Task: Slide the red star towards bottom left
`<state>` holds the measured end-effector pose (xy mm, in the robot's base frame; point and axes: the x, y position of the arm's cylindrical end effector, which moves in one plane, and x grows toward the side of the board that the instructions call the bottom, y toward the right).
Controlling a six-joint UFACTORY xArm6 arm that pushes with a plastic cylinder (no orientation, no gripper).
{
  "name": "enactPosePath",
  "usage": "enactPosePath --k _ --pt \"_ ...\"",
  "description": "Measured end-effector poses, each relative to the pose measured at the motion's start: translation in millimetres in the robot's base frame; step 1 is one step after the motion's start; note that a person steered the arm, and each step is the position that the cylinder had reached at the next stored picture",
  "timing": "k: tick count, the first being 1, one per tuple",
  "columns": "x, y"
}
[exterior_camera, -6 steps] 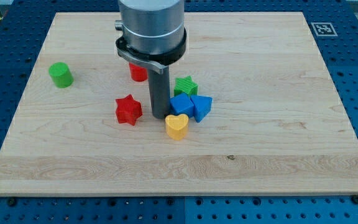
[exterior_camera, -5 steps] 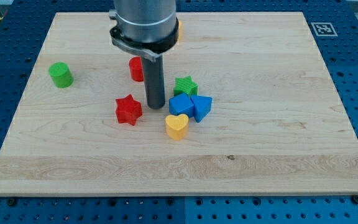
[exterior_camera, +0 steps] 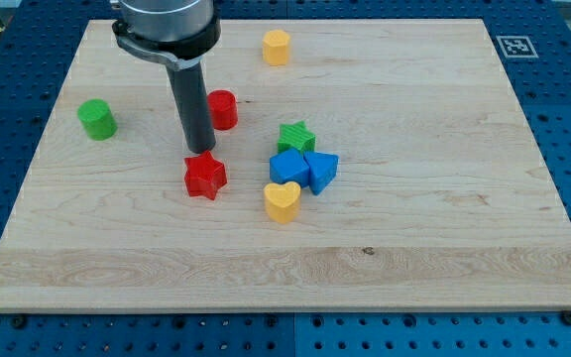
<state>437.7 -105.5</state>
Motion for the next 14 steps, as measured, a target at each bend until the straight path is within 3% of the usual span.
enactPosePath --k 8,14 --pt "117 70" --pt "118 47"
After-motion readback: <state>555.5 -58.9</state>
